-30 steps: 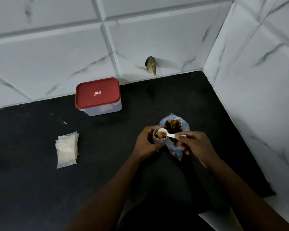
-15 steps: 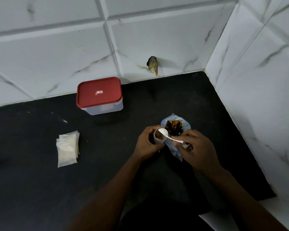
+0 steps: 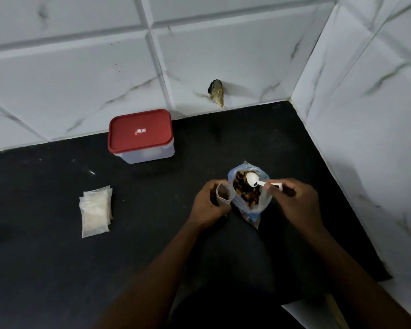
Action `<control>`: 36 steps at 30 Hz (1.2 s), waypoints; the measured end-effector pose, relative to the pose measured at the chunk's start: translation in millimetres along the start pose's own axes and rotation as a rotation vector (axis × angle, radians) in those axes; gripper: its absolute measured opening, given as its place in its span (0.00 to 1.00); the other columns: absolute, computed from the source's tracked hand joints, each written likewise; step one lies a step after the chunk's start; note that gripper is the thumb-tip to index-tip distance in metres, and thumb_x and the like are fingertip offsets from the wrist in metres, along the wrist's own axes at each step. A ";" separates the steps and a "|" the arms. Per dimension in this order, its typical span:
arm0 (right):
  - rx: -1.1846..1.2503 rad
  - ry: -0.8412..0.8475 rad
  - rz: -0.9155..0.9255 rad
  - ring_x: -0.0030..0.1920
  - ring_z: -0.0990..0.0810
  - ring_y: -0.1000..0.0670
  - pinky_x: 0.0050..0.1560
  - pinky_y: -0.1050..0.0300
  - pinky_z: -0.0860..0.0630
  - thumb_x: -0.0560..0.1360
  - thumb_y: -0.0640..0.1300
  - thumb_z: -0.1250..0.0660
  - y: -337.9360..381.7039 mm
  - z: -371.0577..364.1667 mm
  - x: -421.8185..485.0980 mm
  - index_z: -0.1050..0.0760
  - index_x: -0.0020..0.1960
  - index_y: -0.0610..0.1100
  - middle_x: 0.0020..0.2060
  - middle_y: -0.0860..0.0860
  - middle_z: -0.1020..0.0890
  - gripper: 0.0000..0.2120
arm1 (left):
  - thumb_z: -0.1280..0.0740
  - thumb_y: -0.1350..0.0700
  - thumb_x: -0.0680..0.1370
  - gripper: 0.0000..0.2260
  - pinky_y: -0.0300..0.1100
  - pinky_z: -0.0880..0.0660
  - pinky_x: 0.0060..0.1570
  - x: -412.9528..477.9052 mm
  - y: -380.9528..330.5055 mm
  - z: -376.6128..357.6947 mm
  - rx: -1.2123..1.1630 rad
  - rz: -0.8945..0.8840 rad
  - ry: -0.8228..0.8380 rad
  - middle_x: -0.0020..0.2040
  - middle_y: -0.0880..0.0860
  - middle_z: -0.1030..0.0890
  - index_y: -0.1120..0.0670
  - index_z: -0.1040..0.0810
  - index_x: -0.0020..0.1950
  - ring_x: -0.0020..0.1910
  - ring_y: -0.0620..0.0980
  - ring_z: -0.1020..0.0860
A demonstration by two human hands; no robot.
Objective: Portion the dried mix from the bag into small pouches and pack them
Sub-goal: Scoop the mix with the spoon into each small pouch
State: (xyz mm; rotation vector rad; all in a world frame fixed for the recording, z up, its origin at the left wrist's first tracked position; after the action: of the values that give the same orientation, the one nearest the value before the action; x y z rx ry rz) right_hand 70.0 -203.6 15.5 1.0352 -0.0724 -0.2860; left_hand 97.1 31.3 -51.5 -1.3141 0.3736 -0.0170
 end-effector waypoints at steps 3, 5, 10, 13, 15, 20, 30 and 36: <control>-0.104 0.054 -0.074 0.44 0.17 0.60 0.45 0.63 0.21 0.76 0.47 0.27 -9.5 -1.6 7.7 0.17 0.51 0.49 0.43 0.56 0.16 0.05 | 0.26 0.68 0.72 0.22 0.37 0.21 0.53 -2.1 -1.4 0.1 0.012 -0.007 0.002 0.57 0.48 0.18 0.50 0.23 0.62 0.57 0.40 0.19; -0.177 0.085 -0.065 0.42 0.18 0.61 0.41 0.66 0.24 0.77 0.47 0.28 -7.5 -3.4 8.9 0.17 0.50 0.48 0.41 0.56 0.16 0.04 | 0.27 0.68 0.72 0.21 0.35 0.22 0.52 -4.2 -2.6 0.2 0.009 -0.022 -0.002 0.55 0.48 0.18 0.51 0.22 0.61 0.55 0.41 0.19; -0.179 0.131 -0.091 0.36 0.17 0.58 0.39 0.59 0.19 0.77 0.45 0.28 1.6 -13.1 7.4 0.17 0.47 0.49 0.39 0.55 0.16 0.01 | 0.26 0.65 0.74 0.19 0.39 0.21 0.53 -4.9 -0.4 -2.3 0.024 -0.008 0.021 0.55 0.48 0.18 0.50 0.23 0.61 0.55 0.41 0.18; -0.165 0.135 -0.130 0.35 0.17 0.59 0.35 0.64 0.22 0.77 0.44 0.28 2.9 -22.6 5.6 0.18 0.47 0.49 0.39 0.54 0.16 0.01 | 0.26 0.63 0.75 0.18 0.43 0.20 0.57 -2.7 2.3 -2.9 0.037 0.019 0.043 0.57 0.48 0.18 0.50 0.23 0.62 0.56 0.42 0.19; -0.113 0.107 -0.165 0.34 0.16 0.58 0.36 0.62 0.19 0.77 0.43 0.28 0.8 -26.1 5.1 0.18 0.46 0.47 0.38 0.52 0.15 0.02 | 0.26 0.63 0.75 0.18 0.43 0.20 0.58 -2.0 2.3 -2.9 0.037 0.031 0.060 0.58 0.47 0.18 0.49 0.23 0.63 0.57 0.41 0.19; -0.012 0.119 -0.256 0.34 0.15 0.54 0.39 0.58 0.17 0.78 0.41 0.30 -7.5 -30.3 -0.7 0.19 0.45 0.46 0.36 0.49 0.15 0.04 | 0.27 0.64 0.76 0.19 0.34 0.23 0.55 -3.5 -1.8 -3.6 0.049 -0.004 0.073 0.59 0.47 0.18 0.52 0.22 0.65 0.58 0.38 0.20; 0.120 0.090 -0.354 0.38 0.14 0.54 0.39 0.60 0.18 0.79 0.39 0.32 -11.8 -37.0 -5.9 0.18 0.52 0.45 0.40 0.49 0.14 0.05 | 0.28 0.65 0.76 0.18 0.37 0.24 0.59 -3.0 -0.3 -6.1 0.019 -0.013 0.109 0.60 0.46 0.18 0.48 0.21 0.63 0.60 0.40 0.20; 0.254 0.102 -0.504 0.40 0.14 0.51 0.42 0.57 0.18 0.79 0.40 0.32 -24.9 -37.9 -14.9 0.18 0.50 0.45 0.41 0.48 0.14 0.04 | 0.27 0.63 0.76 0.19 0.41 0.22 0.61 -3.3 8.9 -5.1 -0.004 0.047 0.060 0.61 0.46 0.19 0.48 0.22 0.64 0.60 0.40 0.20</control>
State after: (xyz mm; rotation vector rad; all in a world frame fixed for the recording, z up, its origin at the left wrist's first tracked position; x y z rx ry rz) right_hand 58.0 -179.7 -24.1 1.3119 0.2547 -0.6932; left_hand 90.8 29.6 -60.1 -1.3107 0.4557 -0.0161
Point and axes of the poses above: each hand's wrist, its own x-axis towards the middle knuckle, its own z-axis out of the back of the hand, y = z × x, the point moved 8 cm from there along x, towards the middle knuckle
